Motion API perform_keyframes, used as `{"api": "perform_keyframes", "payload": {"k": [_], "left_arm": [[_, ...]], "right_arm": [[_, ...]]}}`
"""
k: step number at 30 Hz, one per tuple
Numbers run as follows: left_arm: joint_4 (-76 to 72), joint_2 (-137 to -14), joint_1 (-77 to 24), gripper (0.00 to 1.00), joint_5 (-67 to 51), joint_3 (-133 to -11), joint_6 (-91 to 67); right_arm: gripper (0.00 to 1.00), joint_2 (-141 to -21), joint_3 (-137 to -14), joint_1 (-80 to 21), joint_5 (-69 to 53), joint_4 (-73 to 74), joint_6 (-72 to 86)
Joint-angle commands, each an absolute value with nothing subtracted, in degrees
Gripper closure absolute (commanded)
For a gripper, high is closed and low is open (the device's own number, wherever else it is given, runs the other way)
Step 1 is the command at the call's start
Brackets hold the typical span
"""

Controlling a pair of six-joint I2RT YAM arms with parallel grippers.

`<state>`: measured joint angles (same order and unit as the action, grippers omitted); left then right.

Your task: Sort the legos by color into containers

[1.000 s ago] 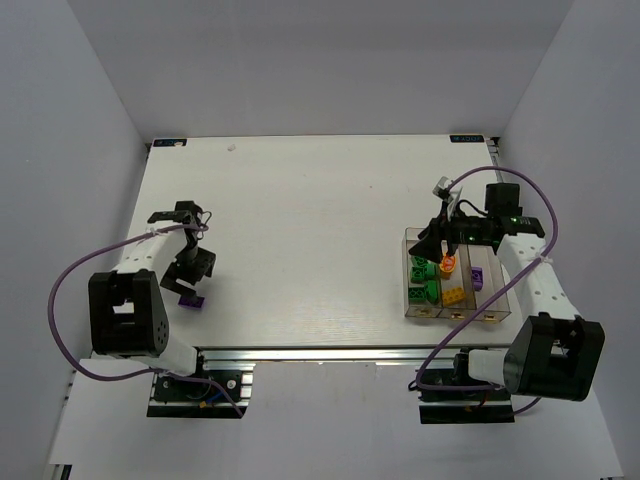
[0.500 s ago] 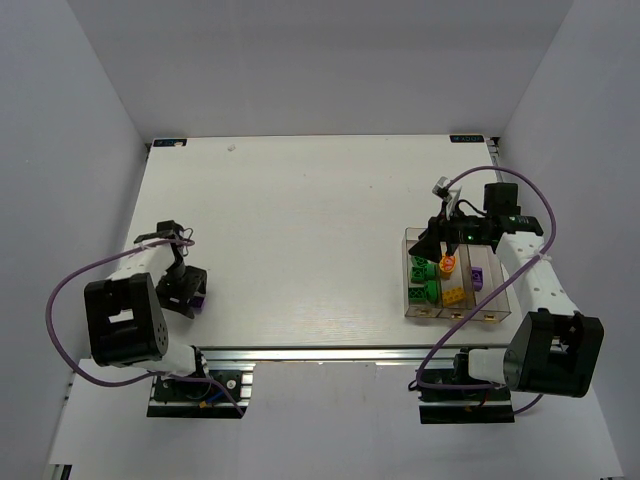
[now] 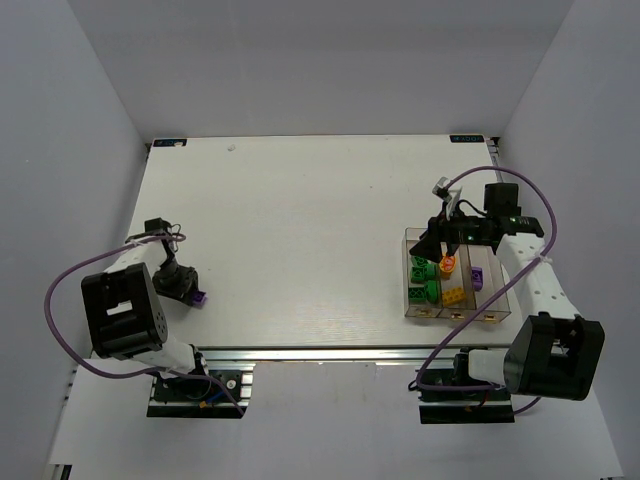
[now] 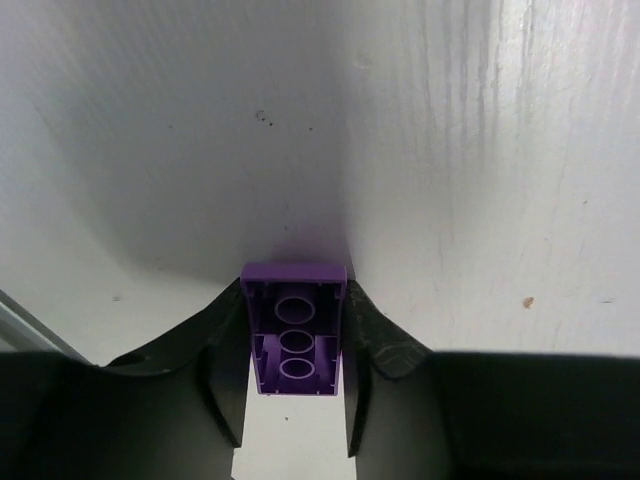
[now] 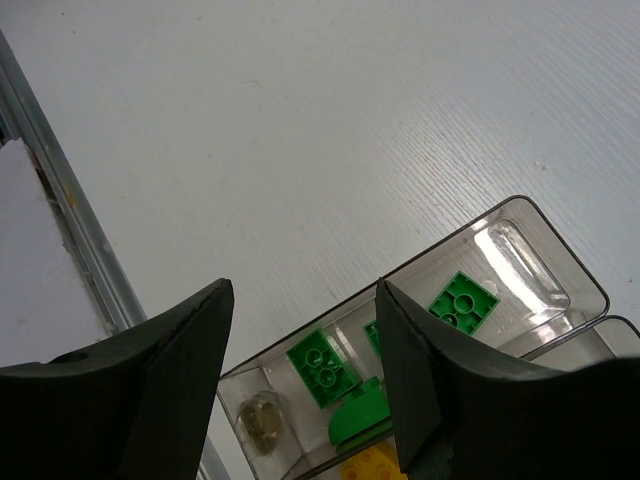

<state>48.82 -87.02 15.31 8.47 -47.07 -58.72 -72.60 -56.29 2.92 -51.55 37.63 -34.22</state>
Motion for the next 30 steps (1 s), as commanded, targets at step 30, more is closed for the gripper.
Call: {"api": "perform_keyframes", "payload": {"k": [30], "left_arm": [[21.18, -89.55, -20.65, 1.00, -22.50, -60.37, -71.27]], "right_arm": [[0.18, -96.51, -79.36, -32.25, -37.98, 23.30, 19.51]]}}
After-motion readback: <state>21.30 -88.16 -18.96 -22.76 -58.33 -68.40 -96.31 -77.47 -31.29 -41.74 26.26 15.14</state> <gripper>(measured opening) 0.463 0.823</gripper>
